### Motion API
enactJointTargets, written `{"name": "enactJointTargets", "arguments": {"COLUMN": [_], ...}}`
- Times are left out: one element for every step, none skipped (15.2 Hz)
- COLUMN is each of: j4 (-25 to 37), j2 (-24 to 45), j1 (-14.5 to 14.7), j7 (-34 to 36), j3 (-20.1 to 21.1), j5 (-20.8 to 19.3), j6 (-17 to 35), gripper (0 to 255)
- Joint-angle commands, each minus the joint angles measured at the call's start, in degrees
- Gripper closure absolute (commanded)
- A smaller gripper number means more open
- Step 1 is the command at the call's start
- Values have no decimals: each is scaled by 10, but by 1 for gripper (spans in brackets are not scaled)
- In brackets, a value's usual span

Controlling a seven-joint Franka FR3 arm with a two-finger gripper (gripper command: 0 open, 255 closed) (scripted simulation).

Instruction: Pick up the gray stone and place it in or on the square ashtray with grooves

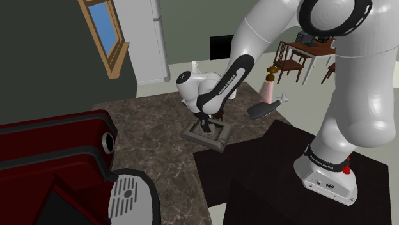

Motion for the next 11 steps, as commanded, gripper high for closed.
{"name": "enactJointTargets", "arguments": {"j4": [8,14,20,20,20,20,20,20,20,20,20], "j2": [-18,-28,-36,-36,-36,-36,-36,-36,-36,-36,-36], "j1": [2,4,6,6,6,6,6,6,6,6,6], "j7": [-7,-10,-13,-13,-13,-13,-13,-13,-13,-13,-13], "j3": [6,9,12,12,12,12,12,12,12,12,12], "j5": [10,16,21,21,21,21,21,21,21,21,21], "j6": [-26,-43,-56,-56,-56,-56,-56,-56,-56,-56,-56], "gripper": [0,0,0,0,0,0,0,0,0,0,0]}}
